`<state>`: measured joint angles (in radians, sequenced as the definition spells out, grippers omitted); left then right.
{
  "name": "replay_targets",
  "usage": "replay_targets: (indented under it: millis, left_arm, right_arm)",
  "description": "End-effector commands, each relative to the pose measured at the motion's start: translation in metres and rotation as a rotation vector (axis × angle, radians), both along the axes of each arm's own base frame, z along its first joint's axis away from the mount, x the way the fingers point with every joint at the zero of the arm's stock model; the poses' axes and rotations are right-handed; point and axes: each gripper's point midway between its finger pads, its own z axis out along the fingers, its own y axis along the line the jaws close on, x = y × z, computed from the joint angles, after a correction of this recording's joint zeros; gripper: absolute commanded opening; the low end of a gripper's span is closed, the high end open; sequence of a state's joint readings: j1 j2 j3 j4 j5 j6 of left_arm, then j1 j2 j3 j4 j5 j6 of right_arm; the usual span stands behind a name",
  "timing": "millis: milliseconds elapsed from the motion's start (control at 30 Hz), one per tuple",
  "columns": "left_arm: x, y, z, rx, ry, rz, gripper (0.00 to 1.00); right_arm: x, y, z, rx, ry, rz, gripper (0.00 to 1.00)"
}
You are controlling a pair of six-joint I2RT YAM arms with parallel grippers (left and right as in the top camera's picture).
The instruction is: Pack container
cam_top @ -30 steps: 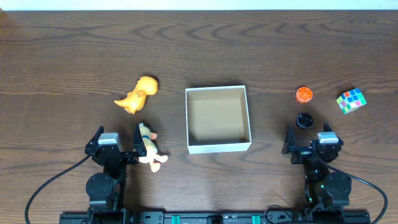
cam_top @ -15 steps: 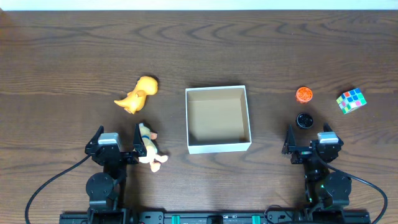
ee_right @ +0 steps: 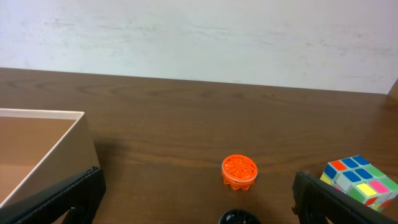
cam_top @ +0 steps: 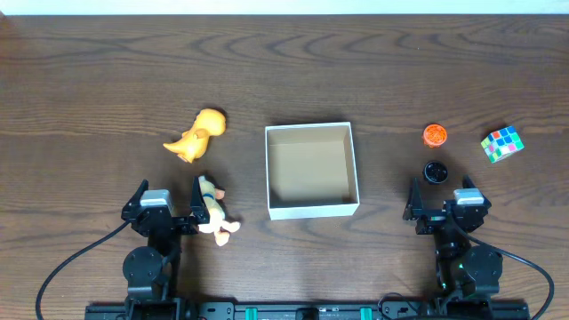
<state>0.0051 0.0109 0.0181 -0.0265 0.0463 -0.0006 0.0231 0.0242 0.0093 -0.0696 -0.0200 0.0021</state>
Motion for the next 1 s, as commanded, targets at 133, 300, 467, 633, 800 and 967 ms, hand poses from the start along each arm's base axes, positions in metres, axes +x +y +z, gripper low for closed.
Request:
replay_targets:
  millis: [133, 300, 467, 633, 800, 967]
  left_arm:
    - [-0.001, 0.0002, -0.0157, -0.004, 0.05, 0.003, 0.98]
    - [-0.001, 0.0002, -0.0157, -0.004, 0.05, 0.003, 0.98]
    - [-0.001, 0.0002, -0.0157, -0.004, 0.05, 0.003, 0.98]
    - [-0.0008, 0.0003, -0.0142, -0.002, 0.044, 0.003, 0.98]
    - [-0.0002, 0.0003, -0.0102, -0.001, 0.027, 0.003, 0.98]
    - [0.0, 0.0, -0.0082, -0.001, 0.019, 0.002, 0.98]
  right_arm:
    - [-0.0002, 0.0027, -0.0009, -0.014, -0.001, 0.014, 0.99]
    - [-0.0002, 0.0027, -0.0009, -0.014, -0.001, 0.015, 0.99]
    - [-0.0002, 0.0027, -0.0009, -0.014, -0.001, 0.015, 0.99]
    - [-0.0002, 0.0027, -0.0003, -0.014, -0.004, 0.015, 0.99]
    - [-0.0002, 0.0027, -0.0009, -0.014, -0.001, 0.015, 0.99]
    - [-0.0002, 0.0027, -0.0009, -0.013, -0.001, 0.015, 0.99]
